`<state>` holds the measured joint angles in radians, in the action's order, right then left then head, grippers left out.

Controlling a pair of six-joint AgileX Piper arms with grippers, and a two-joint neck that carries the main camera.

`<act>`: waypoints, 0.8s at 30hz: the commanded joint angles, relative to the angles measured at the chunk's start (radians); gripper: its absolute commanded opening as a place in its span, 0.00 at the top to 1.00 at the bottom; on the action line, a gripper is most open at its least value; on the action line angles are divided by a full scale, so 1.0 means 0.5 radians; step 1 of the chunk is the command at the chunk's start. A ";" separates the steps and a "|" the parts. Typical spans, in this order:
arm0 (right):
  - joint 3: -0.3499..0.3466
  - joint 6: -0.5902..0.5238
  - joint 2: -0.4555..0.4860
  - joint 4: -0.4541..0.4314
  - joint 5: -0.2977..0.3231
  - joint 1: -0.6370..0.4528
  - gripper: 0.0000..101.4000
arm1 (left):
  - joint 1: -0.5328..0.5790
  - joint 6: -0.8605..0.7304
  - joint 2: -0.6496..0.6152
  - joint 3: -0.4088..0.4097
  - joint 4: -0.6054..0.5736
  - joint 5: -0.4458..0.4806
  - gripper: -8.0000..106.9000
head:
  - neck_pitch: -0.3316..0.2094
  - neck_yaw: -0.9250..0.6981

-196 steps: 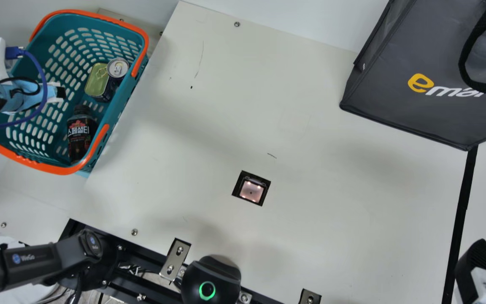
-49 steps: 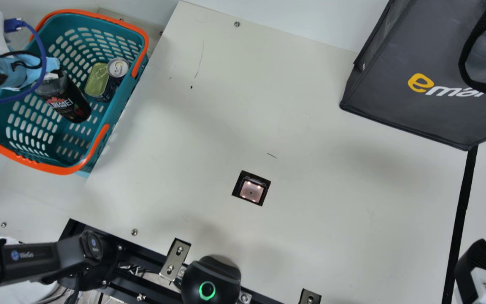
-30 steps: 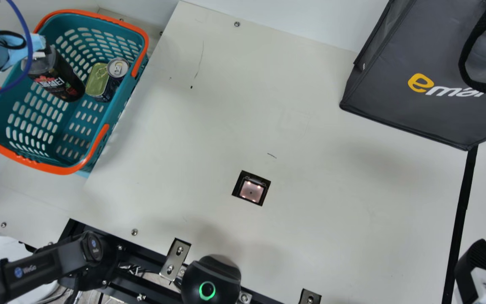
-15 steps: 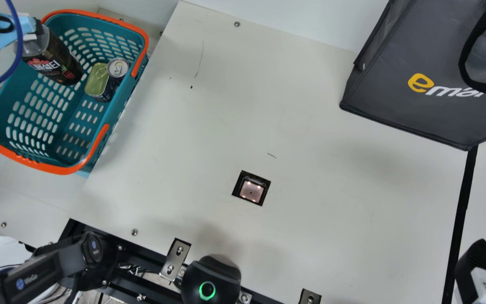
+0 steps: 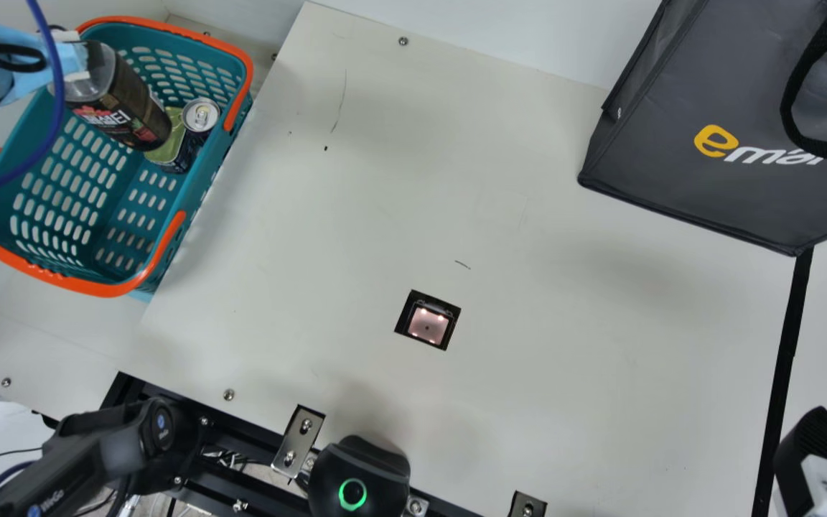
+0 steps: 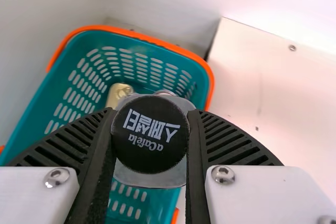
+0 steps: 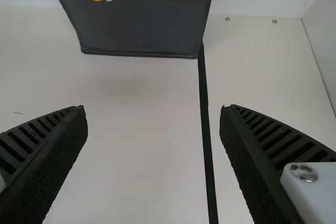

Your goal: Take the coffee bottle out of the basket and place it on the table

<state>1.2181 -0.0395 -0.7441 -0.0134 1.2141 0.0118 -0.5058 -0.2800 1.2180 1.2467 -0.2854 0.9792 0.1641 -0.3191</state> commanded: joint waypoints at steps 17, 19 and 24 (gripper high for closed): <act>0.000 0.000 0.000 0.000 -0.002 0.000 0.10 | 0.536 0.248 -0.310 -0.206 0.173 0.045 0.84 | -0.052 -0.005; 0.000 0.000 0.000 0.000 -0.002 0.000 0.10 | 0.597 0.287 -0.333 -0.232 0.202 0.038 0.84 | -0.052 -0.005; 0.000 0.000 0.000 0.000 -0.002 0.000 0.10 | 0.741 0.385 -0.381 -0.298 0.270 0.021 0.84 | -0.052 -0.005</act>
<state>1.2181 -0.0395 -0.7441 -0.0134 1.2130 0.0118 -0.1580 -0.0990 1.0316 1.1049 -0.1580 0.9932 0.1641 -0.3191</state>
